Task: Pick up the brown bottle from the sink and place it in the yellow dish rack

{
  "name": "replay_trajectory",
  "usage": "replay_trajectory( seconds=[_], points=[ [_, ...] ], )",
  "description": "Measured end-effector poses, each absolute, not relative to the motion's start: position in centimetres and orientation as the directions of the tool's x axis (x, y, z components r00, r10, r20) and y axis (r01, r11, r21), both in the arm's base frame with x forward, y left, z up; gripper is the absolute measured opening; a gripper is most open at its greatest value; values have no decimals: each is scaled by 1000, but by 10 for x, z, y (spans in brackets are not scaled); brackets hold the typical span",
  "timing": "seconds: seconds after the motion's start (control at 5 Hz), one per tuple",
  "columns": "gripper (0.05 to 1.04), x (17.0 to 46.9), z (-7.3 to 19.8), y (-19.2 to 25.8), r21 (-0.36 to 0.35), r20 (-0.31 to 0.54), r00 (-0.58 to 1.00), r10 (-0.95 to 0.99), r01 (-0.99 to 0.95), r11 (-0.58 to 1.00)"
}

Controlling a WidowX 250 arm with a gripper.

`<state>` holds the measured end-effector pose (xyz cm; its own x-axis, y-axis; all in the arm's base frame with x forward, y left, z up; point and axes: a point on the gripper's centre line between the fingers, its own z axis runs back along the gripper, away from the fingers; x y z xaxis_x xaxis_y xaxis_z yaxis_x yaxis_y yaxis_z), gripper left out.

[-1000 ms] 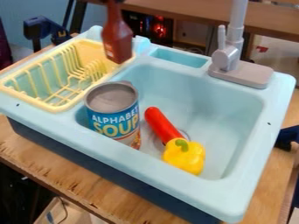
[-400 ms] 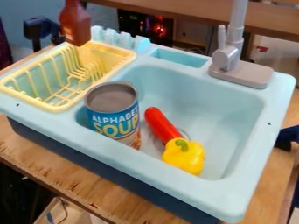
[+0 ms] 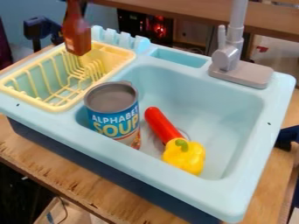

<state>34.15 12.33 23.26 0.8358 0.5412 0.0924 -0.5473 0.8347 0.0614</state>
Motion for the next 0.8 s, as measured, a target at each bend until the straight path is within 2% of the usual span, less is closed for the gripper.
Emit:
replay_trajectory(
  seconds=[0.6, 0.8],
  points=[
    [320, 347, 203, 131, 119, 16, 817, 577, -574, 810],
    [320, 350, 197, 133, 124, 16, 811, 584, -582, 804]
  ],
)
